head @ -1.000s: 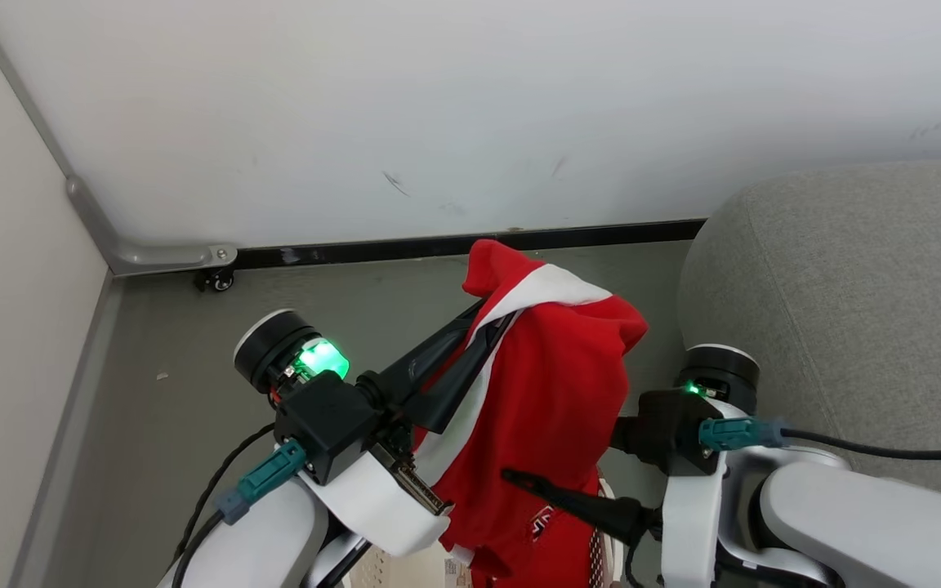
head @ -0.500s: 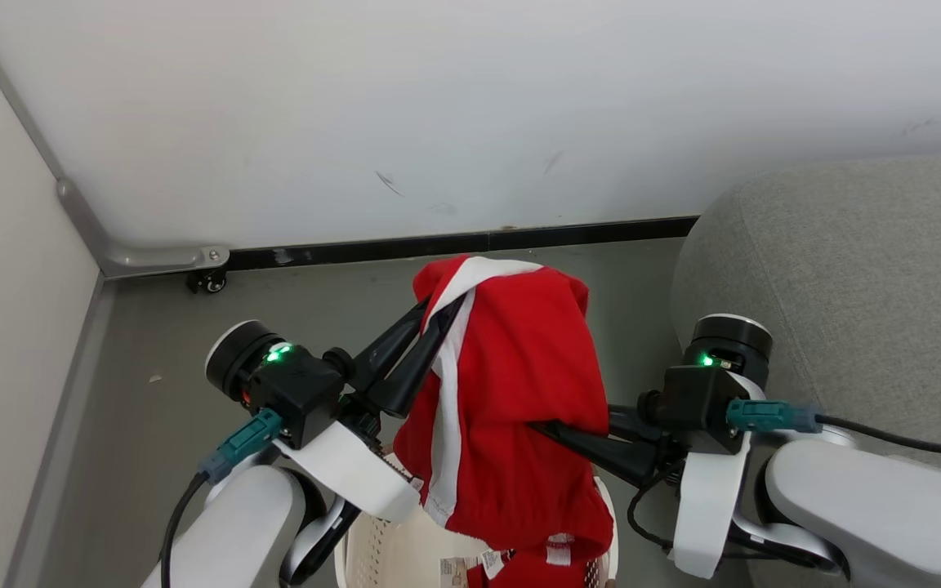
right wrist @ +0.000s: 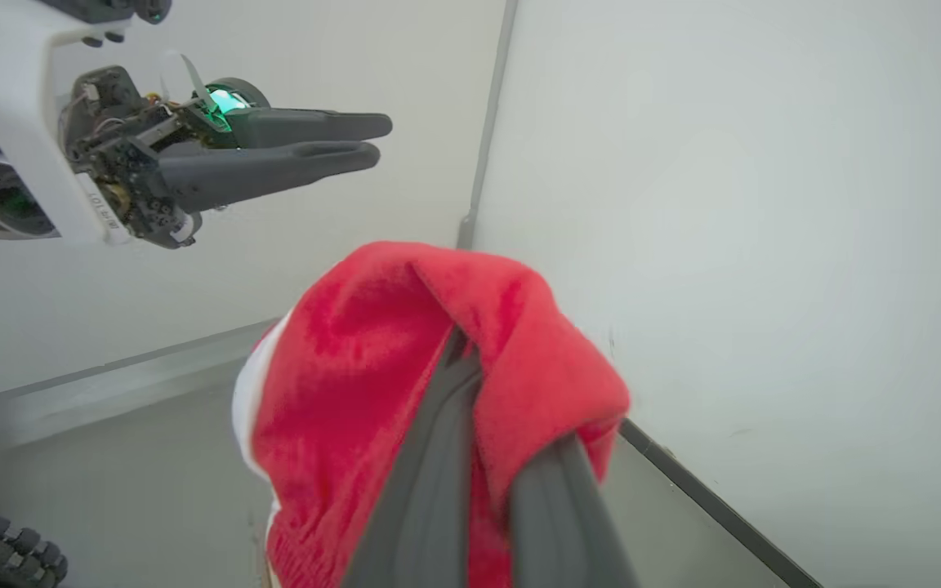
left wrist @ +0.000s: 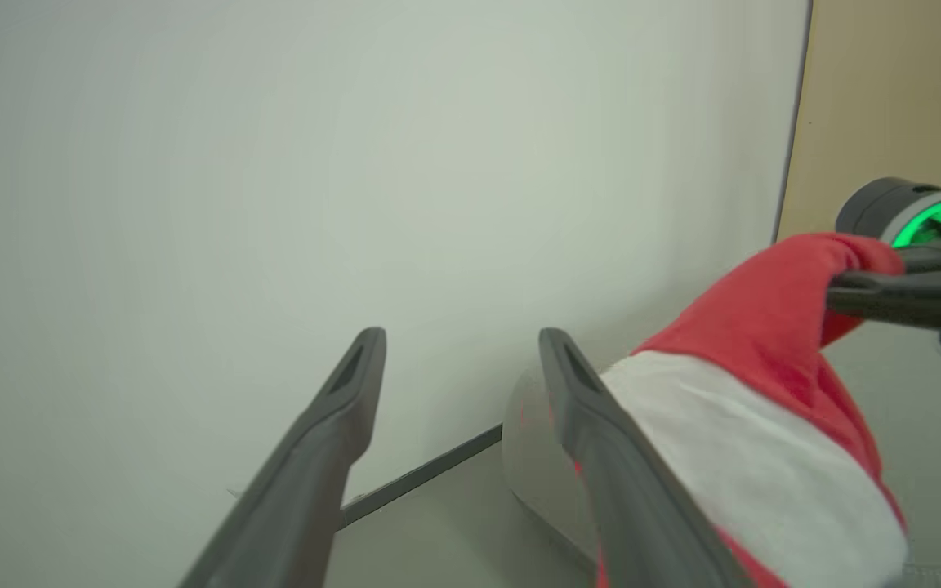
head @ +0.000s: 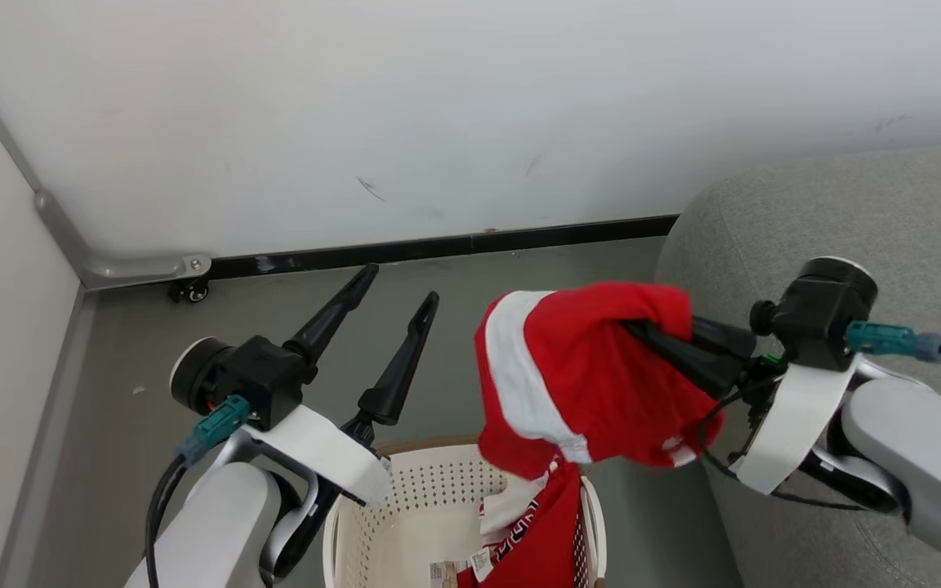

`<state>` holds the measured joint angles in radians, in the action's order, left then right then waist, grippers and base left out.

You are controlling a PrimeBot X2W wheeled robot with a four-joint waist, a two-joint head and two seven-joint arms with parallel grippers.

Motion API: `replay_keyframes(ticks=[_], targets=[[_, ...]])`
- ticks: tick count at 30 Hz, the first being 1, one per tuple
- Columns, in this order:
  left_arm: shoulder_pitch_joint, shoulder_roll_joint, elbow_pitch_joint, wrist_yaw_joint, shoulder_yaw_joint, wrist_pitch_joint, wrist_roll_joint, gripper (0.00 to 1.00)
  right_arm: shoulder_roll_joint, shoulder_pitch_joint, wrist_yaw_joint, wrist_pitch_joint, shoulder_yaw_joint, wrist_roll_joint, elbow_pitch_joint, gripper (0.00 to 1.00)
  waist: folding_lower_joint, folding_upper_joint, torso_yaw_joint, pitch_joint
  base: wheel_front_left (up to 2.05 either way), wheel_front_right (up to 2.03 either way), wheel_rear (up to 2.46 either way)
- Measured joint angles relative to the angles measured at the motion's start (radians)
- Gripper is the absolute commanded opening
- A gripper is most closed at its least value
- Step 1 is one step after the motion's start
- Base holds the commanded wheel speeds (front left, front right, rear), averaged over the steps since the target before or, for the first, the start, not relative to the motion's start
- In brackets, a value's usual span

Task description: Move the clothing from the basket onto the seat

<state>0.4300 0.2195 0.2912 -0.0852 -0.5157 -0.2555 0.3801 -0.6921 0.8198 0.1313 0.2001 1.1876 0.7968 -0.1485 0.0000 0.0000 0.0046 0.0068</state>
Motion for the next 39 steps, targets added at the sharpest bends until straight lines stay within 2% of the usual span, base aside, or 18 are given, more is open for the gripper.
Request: replay_keyframes(ticks=[14,24,30,39], targets=[[-0.042,-0.019,0.014,0.078,0.116,0.000,0.030,1.00,-0.062,-0.106,0.000,0.042,-0.208,0.032,-0.093,0.00,0.0000,0.0000,-0.030,-0.017,0.00,0.00,0.00],[-0.081,-0.042,-0.001,0.094,0.153,0.000,0.025,1.00,-0.072,-0.267,0.000,0.048,-0.393,0.031,-0.143,0.00,0.0000,0.0000,-0.072,-0.031,0.00,0.00,0.00],[-0.112,-0.058,-0.003,0.094,0.163,0.000,0.020,1.00,-0.047,-0.350,0.000,0.048,-0.512,0.016,-0.133,0.00,0.0000,0.0000,-0.105,-0.038,0.00,0.00,0.00],[-0.134,-0.069,-0.014,0.094,0.178,0.000,0.009,1.00,0.005,-0.473,0.000,0.048,-0.613,-0.040,-0.089,0.00,0.0000,0.0000,-0.165,-0.045,0.00,0.00,0.00]])
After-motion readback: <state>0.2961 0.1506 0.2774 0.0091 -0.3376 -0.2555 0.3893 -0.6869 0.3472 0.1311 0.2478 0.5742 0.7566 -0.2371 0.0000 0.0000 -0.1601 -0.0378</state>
